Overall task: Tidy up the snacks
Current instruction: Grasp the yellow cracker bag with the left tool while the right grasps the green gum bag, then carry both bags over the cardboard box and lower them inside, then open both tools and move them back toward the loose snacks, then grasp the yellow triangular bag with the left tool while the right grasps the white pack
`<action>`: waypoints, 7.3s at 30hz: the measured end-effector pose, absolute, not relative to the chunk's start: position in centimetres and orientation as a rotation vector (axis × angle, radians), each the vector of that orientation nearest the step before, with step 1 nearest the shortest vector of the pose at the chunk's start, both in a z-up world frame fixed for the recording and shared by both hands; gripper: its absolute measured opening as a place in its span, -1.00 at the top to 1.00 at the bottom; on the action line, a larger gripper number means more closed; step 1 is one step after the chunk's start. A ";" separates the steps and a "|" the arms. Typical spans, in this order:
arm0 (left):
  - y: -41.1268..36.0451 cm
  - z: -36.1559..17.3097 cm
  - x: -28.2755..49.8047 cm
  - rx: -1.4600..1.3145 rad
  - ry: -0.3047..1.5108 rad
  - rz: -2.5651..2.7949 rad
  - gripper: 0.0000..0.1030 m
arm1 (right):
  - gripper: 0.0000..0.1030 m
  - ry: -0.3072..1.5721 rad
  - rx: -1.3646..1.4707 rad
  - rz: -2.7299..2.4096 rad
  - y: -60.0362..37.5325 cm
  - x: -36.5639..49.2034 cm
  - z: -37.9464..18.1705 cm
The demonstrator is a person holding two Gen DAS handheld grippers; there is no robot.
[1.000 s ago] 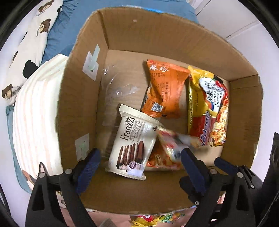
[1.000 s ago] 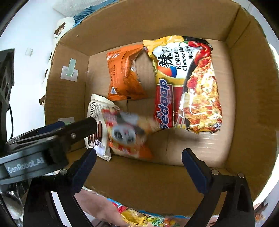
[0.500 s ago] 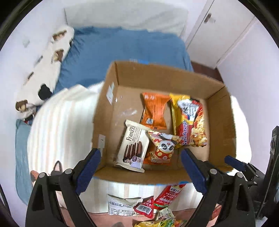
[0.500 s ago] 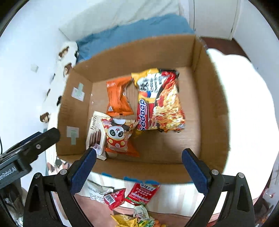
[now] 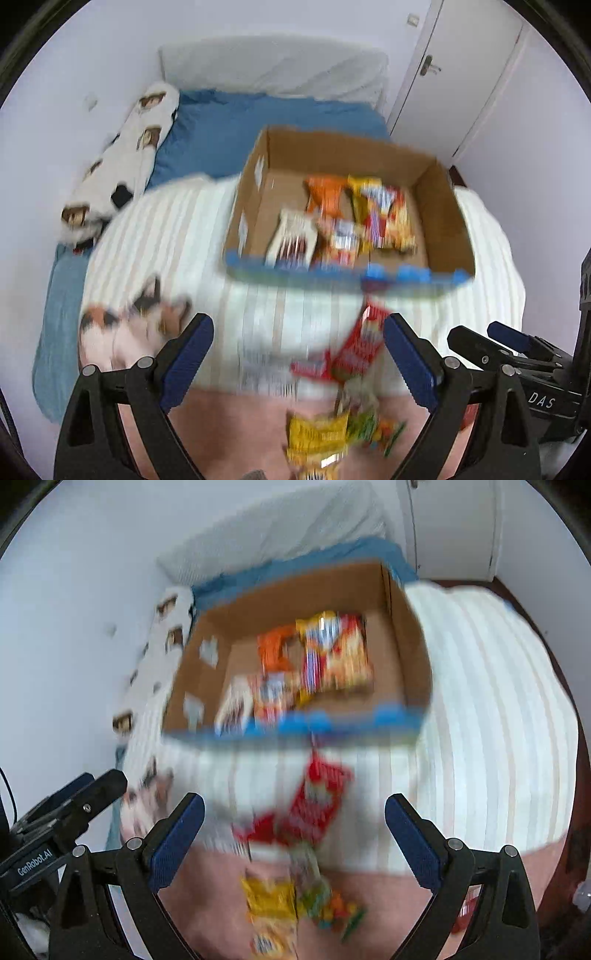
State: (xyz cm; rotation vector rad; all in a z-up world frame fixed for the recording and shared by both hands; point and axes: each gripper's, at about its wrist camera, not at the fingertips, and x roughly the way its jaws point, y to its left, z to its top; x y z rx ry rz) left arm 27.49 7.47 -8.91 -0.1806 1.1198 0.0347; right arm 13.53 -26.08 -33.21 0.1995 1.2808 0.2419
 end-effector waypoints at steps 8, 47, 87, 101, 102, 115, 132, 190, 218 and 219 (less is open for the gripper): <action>5.0 -18.4 19.0 -0.211 1.343 0.068 -0.83 | -0.94 1.492 0.046 0.299 -26.4 6.3 -41.6; 4.7 -33.4 14.7 -0.265 1.624 0.048 -0.16 | -0.60 1.686 0.075 0.121 -31.3 -1.6 -51.7; 3.4 -15.3 20.2 -0.227 1.291 -0.062 0.09 | 0.01 1.429 0.372 0.347 -27.9 3.0 -39.9; 4.7 -8.5 41.6 -0.179 1.232 -0.140 0.08 | 0.01 1.236 0.368 0.229 -29.3 22.9 -32.2; 4.9 -8.8 43.4 -0.172 1.242 -0.130 0.09 | 0.01 1.254 0.364 0.215 -29.2 24.6 -32.8; 6.9 -18.7 57.4 -0.109 1.475 -0.013 0.08 | 0.01 1.427 0.349 0.107 -28.8 31.8 -41.6; 8.9 -22.2 59.0 -0.154 1.514 0.027 -0.78 | -0.87 1.558 0.292 0.137 -24.7 31.2 -44.2; 6.9 -26.5 19.4 -0.771 1.582 0.068 -0.78 | -0.91 1.489 0.265 0.168 -28.4 7.7 -42.2; 11.0 -28.8 16.1 -0.898 1.349 0.318 0.02 | -0.91 1.519 -0.085 0.428 -20.7 8.8 -42.6; 12.0 -29.0 15.6 -0.910 1.340 0.342 0.02 | -0.91 1.516 -0.129 0.466 -19.3 9.2 -42.4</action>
